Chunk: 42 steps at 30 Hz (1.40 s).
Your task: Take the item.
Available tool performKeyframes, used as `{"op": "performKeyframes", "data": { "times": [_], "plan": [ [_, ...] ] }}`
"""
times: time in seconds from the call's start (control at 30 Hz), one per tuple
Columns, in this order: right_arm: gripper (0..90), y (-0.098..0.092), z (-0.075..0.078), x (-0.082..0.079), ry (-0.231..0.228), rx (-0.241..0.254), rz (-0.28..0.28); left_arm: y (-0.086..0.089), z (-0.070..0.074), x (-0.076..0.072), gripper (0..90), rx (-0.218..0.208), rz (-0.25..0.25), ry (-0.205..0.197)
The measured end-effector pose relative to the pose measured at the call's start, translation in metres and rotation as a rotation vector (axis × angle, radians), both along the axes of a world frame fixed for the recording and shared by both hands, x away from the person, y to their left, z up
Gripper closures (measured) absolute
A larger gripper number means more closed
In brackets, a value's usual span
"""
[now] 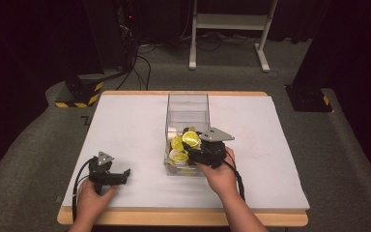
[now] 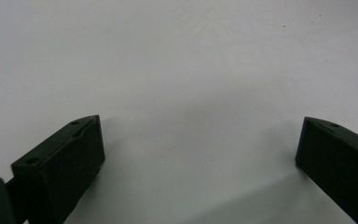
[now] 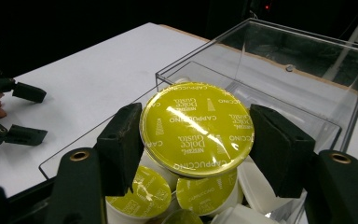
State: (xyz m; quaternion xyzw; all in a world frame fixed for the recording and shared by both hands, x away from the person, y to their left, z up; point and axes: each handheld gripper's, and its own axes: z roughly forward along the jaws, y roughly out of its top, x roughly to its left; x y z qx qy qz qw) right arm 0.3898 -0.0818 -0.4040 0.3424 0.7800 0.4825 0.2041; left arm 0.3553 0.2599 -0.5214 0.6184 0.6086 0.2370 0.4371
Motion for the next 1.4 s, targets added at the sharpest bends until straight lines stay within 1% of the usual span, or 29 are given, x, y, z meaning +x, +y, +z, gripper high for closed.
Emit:
{"op": "performKeyframes", "data": {
  "times": [0.03, 0.1, 0.17, 0.47, 0.97, 1.4],
  "plan": [
    [37.7, -0.003, 0.002, 0.0, -0.008, 0.0, -0.004, 0.0, 0.0, 0.0, 1.2, 0.0, 0.001, 0.001],
    [37.7, -0.003, 0.002, 0.0, -0.005, 0.007, -0.007, 0.0, 0.0, 0.0, 1.3, 0.001, 0.0, 0.0],
    [37.7, -0.006, 0.004, 0.0, -0.015, 0.013, -0.009, 0.0, 0.0, 0.0, 1.3, 0.001, 0.0, 0.0],
    [37.7, -0.017, 0.01, 0.001, -0.025, 0.028, -0.035, 0.0, 0.0, 0.0, 1.3, 0.0, 0.0, -0.001],
    [37.7, -0.04, 0.013, 0.006, -0.03, 0.039, -0.095, 0.0, 0.0, 0.0, 1.3, 0.001, 0.0, 0.0],
    [37.7, -0.059, 0.013, 0.013, -0.035, 0.033, -0.146, 0.0, 0.0, 0.0, 1.3, 0.002, 0.0, 0.0]
  ]
}}
